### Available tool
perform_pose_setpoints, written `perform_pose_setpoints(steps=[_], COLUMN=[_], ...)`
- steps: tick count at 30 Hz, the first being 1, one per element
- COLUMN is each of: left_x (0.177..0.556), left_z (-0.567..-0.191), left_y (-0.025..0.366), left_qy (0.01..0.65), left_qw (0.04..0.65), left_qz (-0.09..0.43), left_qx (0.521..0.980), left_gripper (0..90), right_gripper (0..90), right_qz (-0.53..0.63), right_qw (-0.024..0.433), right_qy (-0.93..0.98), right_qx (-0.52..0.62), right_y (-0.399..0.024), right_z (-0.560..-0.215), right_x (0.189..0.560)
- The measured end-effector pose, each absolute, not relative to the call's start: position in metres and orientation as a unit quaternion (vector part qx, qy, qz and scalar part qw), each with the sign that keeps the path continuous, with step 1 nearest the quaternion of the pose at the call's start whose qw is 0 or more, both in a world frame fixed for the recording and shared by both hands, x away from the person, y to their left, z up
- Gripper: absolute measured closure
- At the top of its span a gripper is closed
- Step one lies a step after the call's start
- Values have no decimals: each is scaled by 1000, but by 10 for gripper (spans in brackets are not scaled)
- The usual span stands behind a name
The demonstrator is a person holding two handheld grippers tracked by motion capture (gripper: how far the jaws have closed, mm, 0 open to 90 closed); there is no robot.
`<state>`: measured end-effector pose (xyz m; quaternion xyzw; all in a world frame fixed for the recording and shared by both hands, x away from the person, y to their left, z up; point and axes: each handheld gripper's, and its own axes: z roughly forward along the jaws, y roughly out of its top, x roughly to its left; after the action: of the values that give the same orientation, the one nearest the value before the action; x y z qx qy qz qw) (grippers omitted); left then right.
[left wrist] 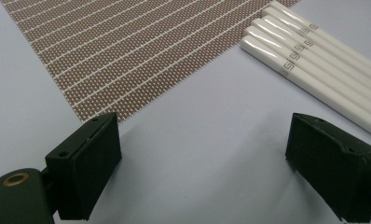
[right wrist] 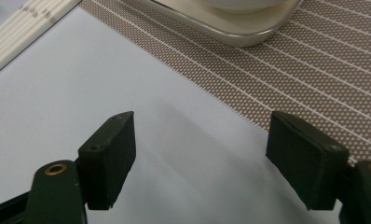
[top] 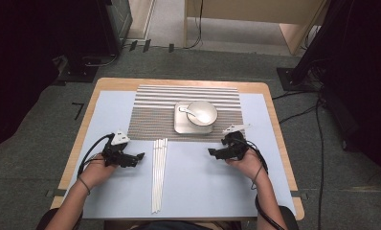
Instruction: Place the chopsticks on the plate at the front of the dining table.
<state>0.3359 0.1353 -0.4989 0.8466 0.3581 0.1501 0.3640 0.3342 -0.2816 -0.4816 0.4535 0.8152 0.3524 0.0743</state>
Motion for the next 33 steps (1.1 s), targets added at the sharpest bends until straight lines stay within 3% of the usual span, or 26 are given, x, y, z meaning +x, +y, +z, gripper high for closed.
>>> perform_pose_setpoints(steps=[13,18,33], left_x=[336,336,336], left_z=[-499,-499,-499], left_y=[135,135,135], left_qy=[358,358,358], left_qw=[364,364,364], left_qz=[150,150,150], left_qx=[847,847,847], left_gripper=[96,96,96], right_gripper=[248,211,276], right_qz=[355,370,374], right_qw=[37,30,55], right_qy=[823,825,834], right_qx=[442,426,403], right_y=[-277,-273,-259], right_z=[-478,-474,-472], right_x=[333,331,323])
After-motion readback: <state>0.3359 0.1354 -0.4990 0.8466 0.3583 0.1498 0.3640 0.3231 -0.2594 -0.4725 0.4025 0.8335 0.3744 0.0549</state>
